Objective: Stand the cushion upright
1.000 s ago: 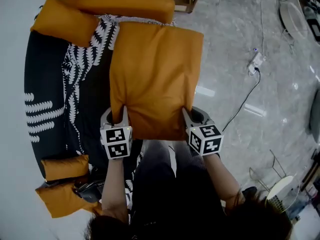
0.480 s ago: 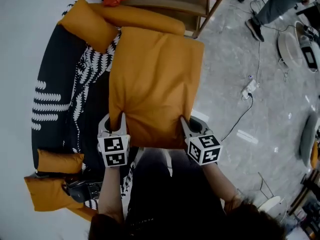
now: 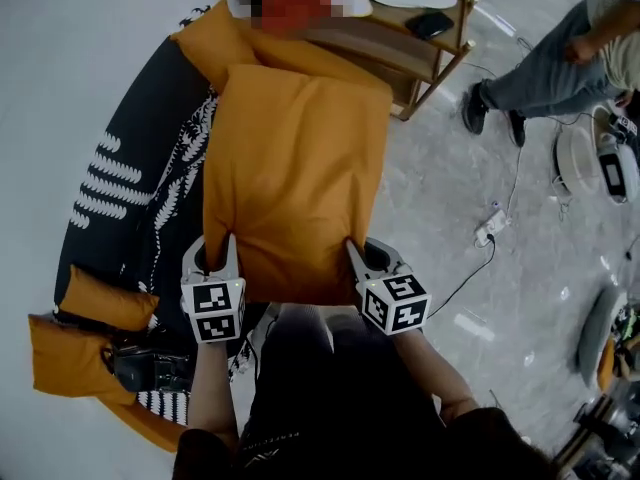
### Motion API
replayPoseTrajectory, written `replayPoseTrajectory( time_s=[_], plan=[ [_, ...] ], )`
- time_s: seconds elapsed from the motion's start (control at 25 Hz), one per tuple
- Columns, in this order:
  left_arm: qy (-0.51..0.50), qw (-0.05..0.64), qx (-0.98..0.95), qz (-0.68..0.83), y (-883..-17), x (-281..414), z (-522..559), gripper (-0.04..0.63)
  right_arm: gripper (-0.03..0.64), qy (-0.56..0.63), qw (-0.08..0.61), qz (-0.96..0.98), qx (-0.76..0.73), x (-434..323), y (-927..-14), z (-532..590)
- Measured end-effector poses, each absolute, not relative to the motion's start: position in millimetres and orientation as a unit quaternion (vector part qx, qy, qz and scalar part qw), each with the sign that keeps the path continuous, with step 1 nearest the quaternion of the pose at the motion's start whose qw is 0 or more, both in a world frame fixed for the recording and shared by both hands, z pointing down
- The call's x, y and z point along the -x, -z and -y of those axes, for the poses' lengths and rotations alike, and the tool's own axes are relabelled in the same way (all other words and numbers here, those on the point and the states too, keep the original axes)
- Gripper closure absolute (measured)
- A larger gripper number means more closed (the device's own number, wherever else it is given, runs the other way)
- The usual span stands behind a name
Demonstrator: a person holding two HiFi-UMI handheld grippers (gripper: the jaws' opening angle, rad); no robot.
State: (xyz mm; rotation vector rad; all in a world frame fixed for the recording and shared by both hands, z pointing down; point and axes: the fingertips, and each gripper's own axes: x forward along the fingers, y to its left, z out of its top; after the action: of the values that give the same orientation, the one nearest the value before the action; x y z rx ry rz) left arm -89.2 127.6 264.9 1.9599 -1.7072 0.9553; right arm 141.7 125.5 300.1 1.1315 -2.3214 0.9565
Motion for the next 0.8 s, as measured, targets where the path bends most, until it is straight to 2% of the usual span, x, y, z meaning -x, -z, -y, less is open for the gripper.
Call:
replayPoseTrajectory(
  time_s=[0.44, 0.8],
  plan=[
    [-0.320, 0.176, -0.642, 0.674, -215, 140, -163, 0.494, 0.598, -0.315, 0.190, 0.871, -0.326, -84, -268, -121],
    [-0.333, 0.149, -0.637, 0.678, -185, 215, -178, 0.494, 0.597, -0.317, 0.181, 0.878, -0.308, -5, -256, -138]
  ],
)
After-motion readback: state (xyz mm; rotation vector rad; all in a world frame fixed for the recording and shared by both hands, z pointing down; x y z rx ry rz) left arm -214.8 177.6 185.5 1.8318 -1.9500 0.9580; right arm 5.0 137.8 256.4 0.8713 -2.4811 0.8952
